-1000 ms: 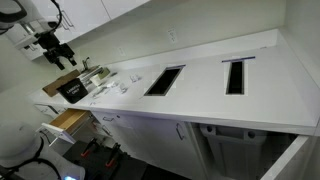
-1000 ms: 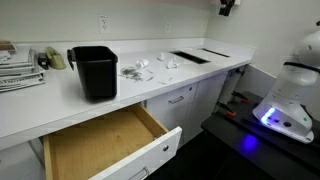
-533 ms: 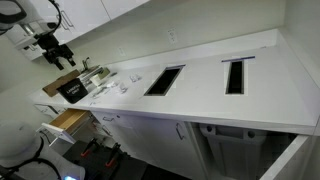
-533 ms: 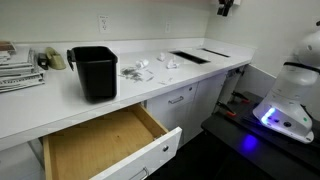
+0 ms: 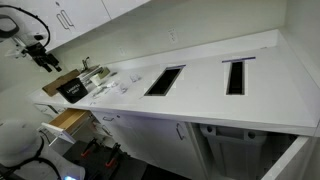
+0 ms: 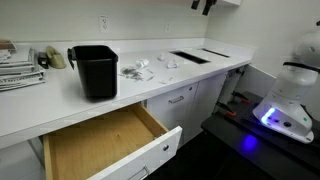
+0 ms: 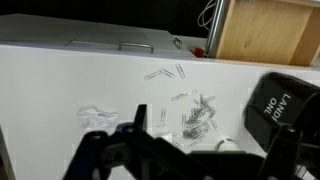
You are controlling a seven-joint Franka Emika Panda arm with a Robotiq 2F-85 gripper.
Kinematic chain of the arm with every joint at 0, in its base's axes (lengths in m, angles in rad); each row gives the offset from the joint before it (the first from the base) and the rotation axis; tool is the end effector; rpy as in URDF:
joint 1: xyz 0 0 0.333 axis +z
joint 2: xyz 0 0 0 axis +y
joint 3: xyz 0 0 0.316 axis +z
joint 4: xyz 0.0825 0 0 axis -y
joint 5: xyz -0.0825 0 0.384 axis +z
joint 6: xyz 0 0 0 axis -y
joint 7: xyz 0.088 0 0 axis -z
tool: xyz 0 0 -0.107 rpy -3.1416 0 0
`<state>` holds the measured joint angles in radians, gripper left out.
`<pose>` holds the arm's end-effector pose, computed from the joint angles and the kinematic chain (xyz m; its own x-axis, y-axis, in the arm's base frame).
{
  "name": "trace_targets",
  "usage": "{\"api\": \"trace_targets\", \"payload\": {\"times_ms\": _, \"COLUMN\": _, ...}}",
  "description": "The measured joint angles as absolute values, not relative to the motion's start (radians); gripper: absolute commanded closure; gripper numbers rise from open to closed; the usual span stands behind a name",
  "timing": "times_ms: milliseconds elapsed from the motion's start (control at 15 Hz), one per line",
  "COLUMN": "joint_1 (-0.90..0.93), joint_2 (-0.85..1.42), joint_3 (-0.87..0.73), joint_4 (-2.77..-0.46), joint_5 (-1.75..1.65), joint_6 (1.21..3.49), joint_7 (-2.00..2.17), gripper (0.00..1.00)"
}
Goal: Place the bin between the two shoots
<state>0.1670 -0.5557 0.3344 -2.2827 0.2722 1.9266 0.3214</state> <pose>0.3419 0.2333 0.5647 0.9886 0.0649 0.1361 0.0846 -0.9859 -0.1441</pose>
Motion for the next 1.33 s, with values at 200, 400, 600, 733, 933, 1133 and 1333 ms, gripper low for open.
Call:
{"api": "trace_targets", "payload": {"times_ms": 200, "joint_1": 0.160, "joint_2": -0.441, "joint_3": 0.453, "joint_4": -2.195, "joint_5": 0.229, "joint_6": 2.010, "joint_7": 0.550, "gripper": 0.00}}
{"api": "trace_targets", "payload": {"times_ms": 400, "joint_1": 0.159, "joint_2": -0.292, "joint_3": 0.529, "joint_4": -2.083, "joint_5": 0.149, "joint_6": 2.030, "joint_7": 0.727, "gripper": 0.00}}
{"api": "trace_targets", "payload": {"times_ms": 600, "joint_1": 0.181, "joint_2": -0.250, "joint_3": 0.516, "joint_4": -2.065, "joint_5": 0.137, "joint_6": 2.030, "joint_7": 0.736, "gripper": 0.00}}
{"api": "trace_targets", "payload": {"times_ms": 733, "joint_1": 0.184, "joint_2": -0.261, "joint_3": 0.506, "joint_4": -2.066, "joint_5": 0.137, "joint_6": 2.030, "joint_7": 0.735, "gripper": 0.00}}
{"api": "trace_targets", "payload": {"times_ms": 933, "joint_1": 0.195, "joint_2": -0.259, "joint_3": 0.499, "joint_4": -2.065, "joint_5": 0.136, "joint_6": 2.033, "joint_7": 0.737, "gripper": 0.00}}
{"api": "trace_targets", "payload": {"times_ms": 1133, "joint_1": 0.210, "joint_2": -0.196, "joint_3": 0.514, "joint_4": -2.047, "joint_5": 0.095, "joint_6": 2.098, "joint_7": 0.788, "gripper": 0.00}}
{"api": "trace_targets", "payload": {"times_ms": 1333, "joint_1": 0.246, "joint_2": -0.063, "joint_3": 0.540, "joint_4": -1.987, "joint_5": -0.035, "joint_6": 2.161, "joint_7": 0.912, "gripper": 0.00}}
